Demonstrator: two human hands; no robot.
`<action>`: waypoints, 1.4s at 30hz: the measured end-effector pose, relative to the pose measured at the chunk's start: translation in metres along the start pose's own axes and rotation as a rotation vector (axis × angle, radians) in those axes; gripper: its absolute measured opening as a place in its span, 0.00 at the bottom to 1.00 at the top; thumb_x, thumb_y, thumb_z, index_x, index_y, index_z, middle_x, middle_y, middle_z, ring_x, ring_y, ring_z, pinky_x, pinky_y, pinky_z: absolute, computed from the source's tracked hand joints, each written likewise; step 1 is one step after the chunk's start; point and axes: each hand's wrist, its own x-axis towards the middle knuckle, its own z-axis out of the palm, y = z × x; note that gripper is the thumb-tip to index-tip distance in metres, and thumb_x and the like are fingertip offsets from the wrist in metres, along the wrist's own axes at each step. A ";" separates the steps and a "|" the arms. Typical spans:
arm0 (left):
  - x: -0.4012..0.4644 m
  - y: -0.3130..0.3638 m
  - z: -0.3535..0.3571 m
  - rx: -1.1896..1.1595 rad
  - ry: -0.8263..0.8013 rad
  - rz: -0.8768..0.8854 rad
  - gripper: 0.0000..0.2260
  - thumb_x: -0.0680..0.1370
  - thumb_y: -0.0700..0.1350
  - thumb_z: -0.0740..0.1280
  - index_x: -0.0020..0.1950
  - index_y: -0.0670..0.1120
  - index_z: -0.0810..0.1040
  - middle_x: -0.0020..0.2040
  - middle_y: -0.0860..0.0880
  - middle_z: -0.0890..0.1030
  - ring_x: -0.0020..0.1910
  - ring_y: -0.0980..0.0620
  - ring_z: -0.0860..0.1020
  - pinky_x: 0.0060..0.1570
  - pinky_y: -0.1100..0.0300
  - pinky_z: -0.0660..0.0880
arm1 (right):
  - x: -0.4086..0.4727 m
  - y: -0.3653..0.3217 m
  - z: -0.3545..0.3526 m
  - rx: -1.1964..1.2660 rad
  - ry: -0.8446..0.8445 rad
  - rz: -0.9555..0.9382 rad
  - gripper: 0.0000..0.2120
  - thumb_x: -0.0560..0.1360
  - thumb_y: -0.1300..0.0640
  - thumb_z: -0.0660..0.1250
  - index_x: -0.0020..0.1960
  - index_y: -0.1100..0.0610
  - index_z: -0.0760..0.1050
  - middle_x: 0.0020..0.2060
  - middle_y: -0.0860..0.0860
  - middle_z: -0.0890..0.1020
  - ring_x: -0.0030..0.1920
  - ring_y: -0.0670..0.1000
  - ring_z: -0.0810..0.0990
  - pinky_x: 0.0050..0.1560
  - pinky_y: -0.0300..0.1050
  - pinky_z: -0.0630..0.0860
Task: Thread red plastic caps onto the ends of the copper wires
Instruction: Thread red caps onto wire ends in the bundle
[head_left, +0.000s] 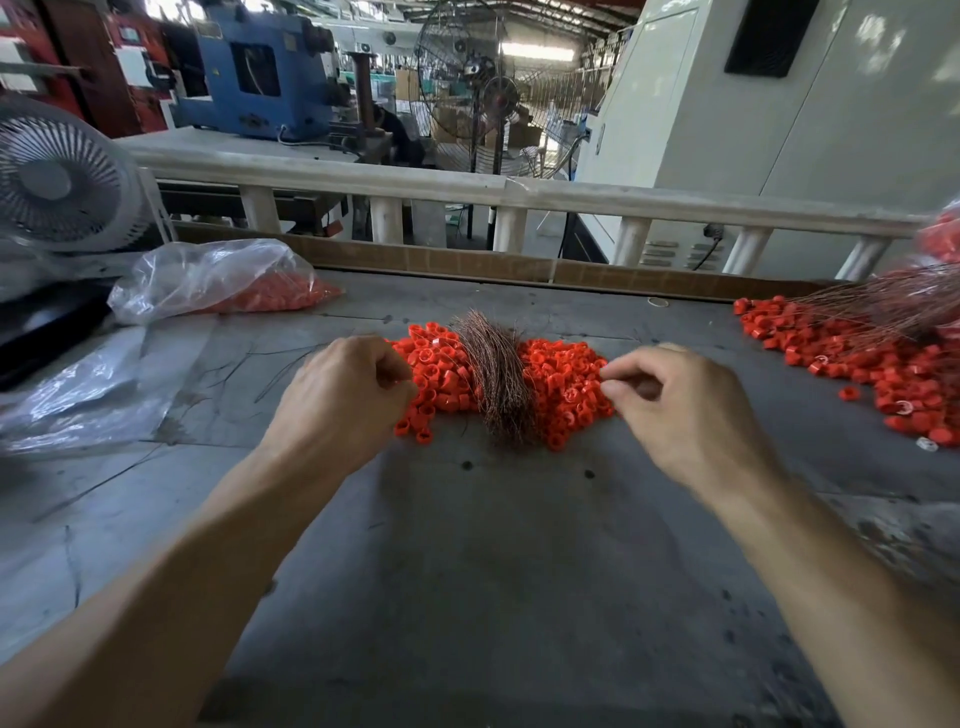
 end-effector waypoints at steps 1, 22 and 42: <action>-0.001 0.002 0.002 -0.019 0.006 0.030 0.04 0.76 0.48 0.74 0.41 0.55 0.82 0.39 0.57 0.81 0.37 0.57 0.78 0.36 0.58 0.77 | -0.002 -0.006 0.004 0.031 -0.020 -0.051 0.04 0.75 0.55 0.75 0.49 0.50 0.85 0.43 0.45 0.83 0.44 0.48 0.81 0.51 0.48 0.78; -0.023 0.039 0.029 -0.086 0.081 0.340 0.07 0.77 0.53 0.71 0.41 0.53 0.80 0.34 0.57 0.80 0.36 0.58 0.77 0.36 0.57 0.75 | -0.011 -0.036 0.020 0.121 -0.054 -0.247 0.09 0.77 0.56 0.74 0.57 0.52 0.83 0.50 0.45 0.82 0.53 0.47 0.80 0.57 0.47 0.76; -0.002 0.003 -0.011 0.143 -0.089 0.063 0.08 0.74 0.48 0.76 0.35 0.53 0.81 0.33 0.56 0.80 0.29 0.56 0.79 0.34 0.56 0.79 | 0.000 -0.026 -0.008 1.262 0.241 0.174 0.08 0.84 0.62 0.60 0.51 0.57 0.77 0.33 0.51 0.81 0.31 0.53 0.84 0.25 0.41 0.76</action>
